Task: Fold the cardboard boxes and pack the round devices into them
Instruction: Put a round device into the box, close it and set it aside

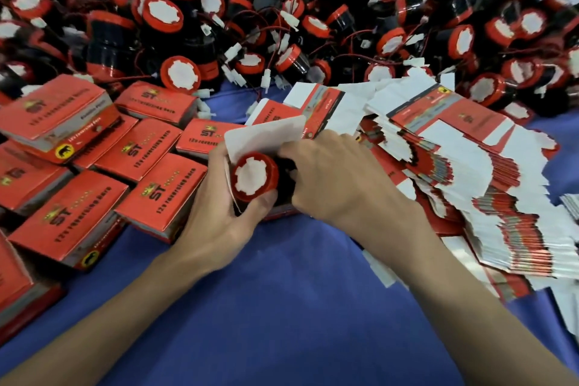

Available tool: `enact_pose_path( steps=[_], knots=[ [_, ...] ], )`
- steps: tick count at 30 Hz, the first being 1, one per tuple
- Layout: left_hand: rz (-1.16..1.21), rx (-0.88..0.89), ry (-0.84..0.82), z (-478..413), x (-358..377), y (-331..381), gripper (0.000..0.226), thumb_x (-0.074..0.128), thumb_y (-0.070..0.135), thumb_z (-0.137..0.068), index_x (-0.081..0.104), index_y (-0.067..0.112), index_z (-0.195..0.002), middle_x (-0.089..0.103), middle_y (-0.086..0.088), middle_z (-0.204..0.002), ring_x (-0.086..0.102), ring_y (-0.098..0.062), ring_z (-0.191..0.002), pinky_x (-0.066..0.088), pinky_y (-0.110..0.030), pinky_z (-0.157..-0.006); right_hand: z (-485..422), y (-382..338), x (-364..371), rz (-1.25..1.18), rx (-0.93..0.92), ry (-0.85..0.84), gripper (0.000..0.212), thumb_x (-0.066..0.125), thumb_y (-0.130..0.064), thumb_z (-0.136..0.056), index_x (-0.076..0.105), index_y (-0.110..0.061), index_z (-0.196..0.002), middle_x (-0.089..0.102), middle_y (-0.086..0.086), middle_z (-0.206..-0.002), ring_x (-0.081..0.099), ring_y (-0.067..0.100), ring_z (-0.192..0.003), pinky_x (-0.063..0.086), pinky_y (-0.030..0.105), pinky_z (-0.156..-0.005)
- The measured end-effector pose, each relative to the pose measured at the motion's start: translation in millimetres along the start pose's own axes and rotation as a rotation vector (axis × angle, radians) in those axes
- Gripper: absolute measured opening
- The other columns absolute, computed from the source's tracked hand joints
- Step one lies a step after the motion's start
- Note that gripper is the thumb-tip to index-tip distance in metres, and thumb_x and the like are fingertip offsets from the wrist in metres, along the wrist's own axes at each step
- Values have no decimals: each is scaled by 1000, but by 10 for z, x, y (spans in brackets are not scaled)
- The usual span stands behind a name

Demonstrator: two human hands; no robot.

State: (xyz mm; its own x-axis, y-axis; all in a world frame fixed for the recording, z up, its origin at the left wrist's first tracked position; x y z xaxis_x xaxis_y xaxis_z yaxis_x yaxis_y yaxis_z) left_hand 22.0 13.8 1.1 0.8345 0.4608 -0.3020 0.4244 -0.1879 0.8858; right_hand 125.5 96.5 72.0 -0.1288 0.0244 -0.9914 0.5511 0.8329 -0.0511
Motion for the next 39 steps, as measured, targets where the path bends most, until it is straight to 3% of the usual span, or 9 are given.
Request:
enact_pose_path(
  steps=[8, 12, 15, 19, 23, 26, 30, 34, 39],
  knots=[
    [-98, -71, 73, 28, -1, -25, 51, 65, 43, -70, 34, 48, -111, 52, 29, -112, 51, 11, -107, 41, -10, -86, 18, -26, 73, -33, -16, -86, 26, 51, -13, -87, 62, -17, -109, 34, 6, -100, 42, 21, -62, 37, 36, -63],
    [-146, -68, 81, 14, -3, -34, 52, 70, 41, -71, 35, 42, -109, 54, 22, -107, 52, 10, -103, 42, -7, -81, -45, 19, 70, -31, -37, -149, 18, 52, -10, -81, 64, -11, -95, 53, 10, -103, 55, 34, -90, 49, 41, -76],
    [-154, -47, 76, 13, -3, -33, 57, 82, 32, -70, 38, 45, -104, 55, 23, -105, 51, 16, -99, 39, -2, -78, -62, 52, 48, 2, 3, -125, 4, 52, -10, -80, 51, -14, -82, 51, 11, -91, 51, 34, -86, 39, 35, -68],
    [-100, -48, 48, -2, -5, -8, 52, 78, 39, -67, 42, 46, -103, 59, 21, -105, 54, 12, -97, 40, -3, -78, 32, 88, -122, 134, 140, -28, 35, 55, -16, -83, 60, -17, -118, 47, 11, -91, 46, 34, -84, 34, 32, -67],
    [9, -27, -5, -4, 13, 18, 43, 70, 35, -76, 45, 41, -111, 61, 21, -112, 55, 9, -107, 40, -5, -84, 97, -72, -125, 273, 77, -5, 9, 51, -14, -86, 59, -17, -89, 59, 7, -113, 56, 35, -91, 27, 29, -57],
    [73, 19, -51, 0, 27, 29, 41, 62, 27, -83, 44, 31, -120, 60, 17, -119, 55, 3, -114, 42, -14, -92, 110, -186, 8, 318, -18, -48, 13, 48, -12, -88, 40, -19, -81, 59, 7, -111, 59, 33, -92, 14, 28, -47],
    [106, 13, -64, -4, 26, -8, 45, 59, 13, -78, 43, 29, -117, 60, 11, -115, 56, -3, -110, 46, -24, -92, 95, -171, 80, 330, -111, -74, 13, 49, -14, -88, 58, -12, -96, 56, 11, -102, 44, 29, -77, 28, 32, -58],
    [89, 20, -30, 1, 35, -7, 44, 60, 14, -77, 44, 27, -116, 60, 12, -111, 57, 0, -105, 46, -19, -88, 44, -133, 57, 156, -90, -168, 21, 54, -15, -82, 41, -16, -65, 40, 2, -72, 40, 24, -76, 36, 32, -67],
    [35, 65, -15, -2, 31, 22, 47, 67, 15, -79, 44, 14, -120, 60, 13, -111, 58, 2, -105, 44, -13, -86, 75, -90, -55, -146, -171, -367, 29, 45, -36, -97, 67, -19, -107, 64, -6, -93, 56, 16, -88, 39, 25, -76]
  ],
)
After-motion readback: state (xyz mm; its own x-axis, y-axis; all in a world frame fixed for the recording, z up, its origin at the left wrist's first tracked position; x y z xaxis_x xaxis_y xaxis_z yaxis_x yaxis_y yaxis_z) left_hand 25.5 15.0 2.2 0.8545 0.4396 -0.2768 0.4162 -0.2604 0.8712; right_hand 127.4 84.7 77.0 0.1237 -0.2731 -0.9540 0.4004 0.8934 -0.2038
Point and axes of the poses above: each hand's wrist, its own z-axis away from the middle knuckle, its own x-axis out of the palm, y = z × x, the point moved 4 cm from there along -z, towards the middle knuckle
